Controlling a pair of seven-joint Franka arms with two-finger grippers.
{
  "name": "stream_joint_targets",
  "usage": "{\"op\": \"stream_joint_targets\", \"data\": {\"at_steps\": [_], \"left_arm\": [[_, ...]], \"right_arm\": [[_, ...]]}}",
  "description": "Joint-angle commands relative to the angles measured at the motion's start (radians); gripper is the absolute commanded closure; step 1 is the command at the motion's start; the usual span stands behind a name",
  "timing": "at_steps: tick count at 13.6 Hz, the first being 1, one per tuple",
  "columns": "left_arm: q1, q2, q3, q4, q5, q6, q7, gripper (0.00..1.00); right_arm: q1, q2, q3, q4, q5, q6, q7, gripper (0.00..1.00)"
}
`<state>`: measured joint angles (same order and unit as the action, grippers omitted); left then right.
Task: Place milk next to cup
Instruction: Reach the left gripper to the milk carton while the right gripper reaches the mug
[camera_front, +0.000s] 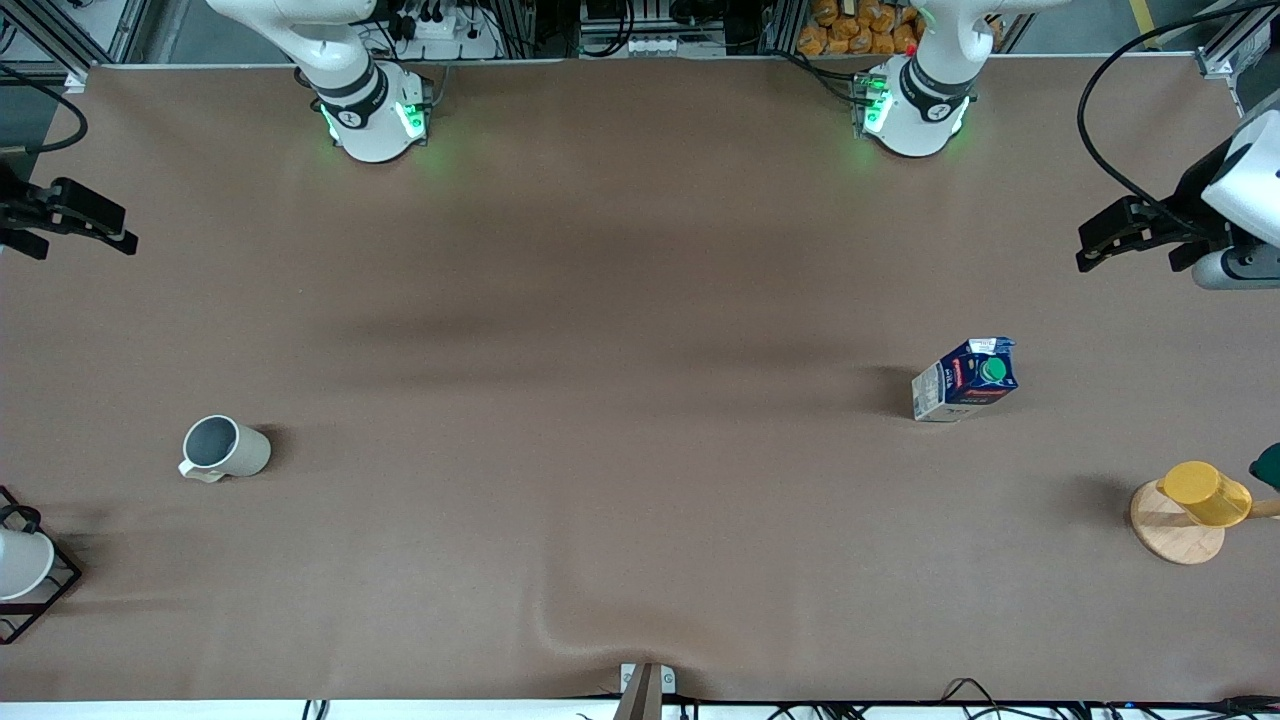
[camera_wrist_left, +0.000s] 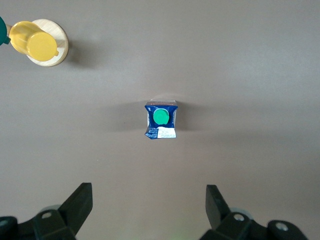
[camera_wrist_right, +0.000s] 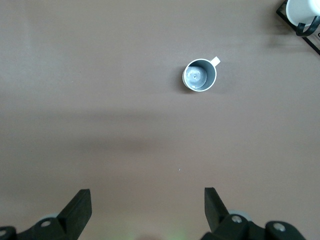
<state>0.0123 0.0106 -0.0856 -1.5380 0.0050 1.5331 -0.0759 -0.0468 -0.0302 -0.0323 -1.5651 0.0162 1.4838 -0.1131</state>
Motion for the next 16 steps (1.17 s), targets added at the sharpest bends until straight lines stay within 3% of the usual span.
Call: {"op": "stream_joint_targets", "data": {"at_steps": [1, 10, 16], "left_arm": [[-0.006, 0.012, 0.007, 0.029, 0.018, -0.019, 0.015, 0.00], [0.002, 0.035, 0.009, 0.013, 0.023, -0.008, 0.013, 0.00], [-0.006, 0.071, 0.006, -0.226, 0.003, 0.292, -0.034, 0.00]], "right_arm": [[-0.002, -0.016, 0.000, -0.010, -0.004, -0.002, -0.011, 0.00], [0.001, -0.016, -0.001, -0.010, -0.004, -0.002, -0.011, 0.00], [0.053, 0.003, -0.029, -0.007, -0.013, 0.003, -0.013, 0.00]]}}
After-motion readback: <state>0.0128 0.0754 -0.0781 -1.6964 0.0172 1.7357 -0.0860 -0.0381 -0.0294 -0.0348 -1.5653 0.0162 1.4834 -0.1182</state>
